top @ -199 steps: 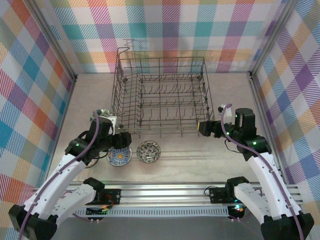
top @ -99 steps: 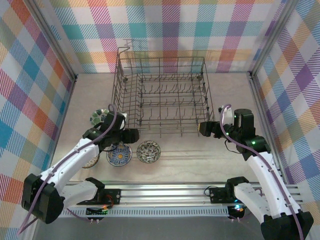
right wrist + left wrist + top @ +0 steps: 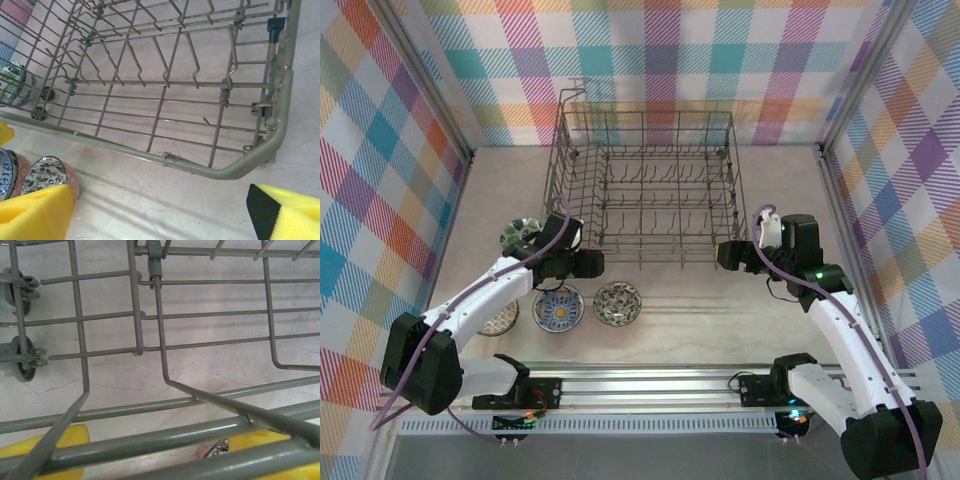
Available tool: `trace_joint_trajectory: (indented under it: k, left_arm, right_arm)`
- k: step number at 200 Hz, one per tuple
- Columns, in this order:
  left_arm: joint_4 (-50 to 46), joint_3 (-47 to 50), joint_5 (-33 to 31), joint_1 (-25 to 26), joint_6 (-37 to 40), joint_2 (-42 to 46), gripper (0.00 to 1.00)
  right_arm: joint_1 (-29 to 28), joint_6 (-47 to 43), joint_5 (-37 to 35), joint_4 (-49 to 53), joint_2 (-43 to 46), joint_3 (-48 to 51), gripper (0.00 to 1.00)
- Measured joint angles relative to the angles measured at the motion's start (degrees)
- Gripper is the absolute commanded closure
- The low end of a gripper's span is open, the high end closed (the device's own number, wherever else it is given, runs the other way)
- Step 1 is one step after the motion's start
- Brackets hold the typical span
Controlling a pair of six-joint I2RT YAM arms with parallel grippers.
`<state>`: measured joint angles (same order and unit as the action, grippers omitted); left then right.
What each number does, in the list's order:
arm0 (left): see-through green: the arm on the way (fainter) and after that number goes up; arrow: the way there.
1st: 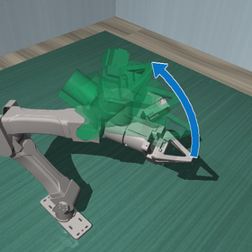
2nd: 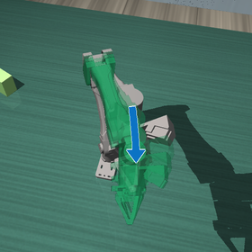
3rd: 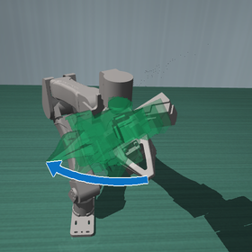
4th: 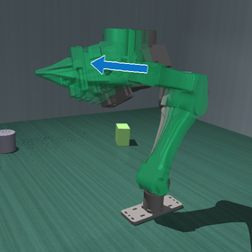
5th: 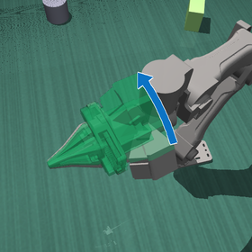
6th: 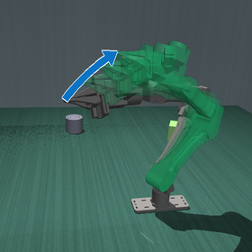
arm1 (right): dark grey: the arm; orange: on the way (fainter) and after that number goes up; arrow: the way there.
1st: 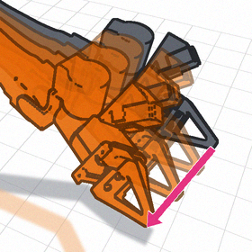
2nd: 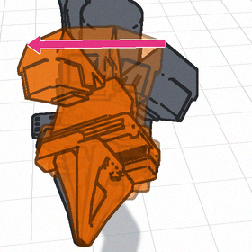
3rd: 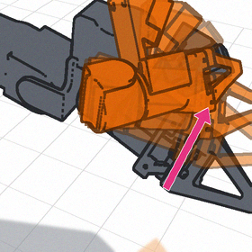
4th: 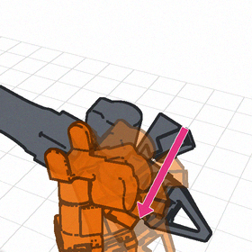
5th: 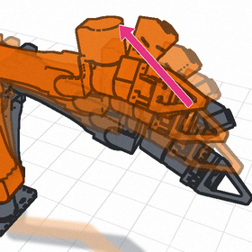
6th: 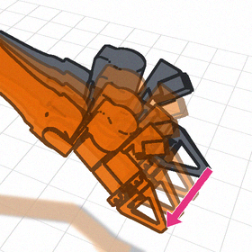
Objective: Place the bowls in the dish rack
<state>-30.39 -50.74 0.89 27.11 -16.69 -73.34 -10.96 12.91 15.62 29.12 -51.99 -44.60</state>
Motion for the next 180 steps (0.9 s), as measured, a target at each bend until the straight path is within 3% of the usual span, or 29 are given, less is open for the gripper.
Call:
trace_joint_trajectory:
  k: [63, 116, 180]
  left_arm:
    - [-3.10, -0.94, -1.03, 0.55, 1.09, 6.23, 0.24]
    - [-11.87, -11.37, -5.31, 0.17, 1.51, 12.02, 0.20]
    - [-18.05, -24.83, -6.56, -8.41, 3.78, 6.32, 0.16]
  right_arm:
    - [0.00, 0.04, -2.16, 0.11, -0.74, -0.87, 0.09]
    - [0.00, 0.22, -3.21, 0.50, -2.71, -4.87, 0.08]
    - [0.00, 0.24, -3.21, 0.63, -3.41, -5.07, 0.05]
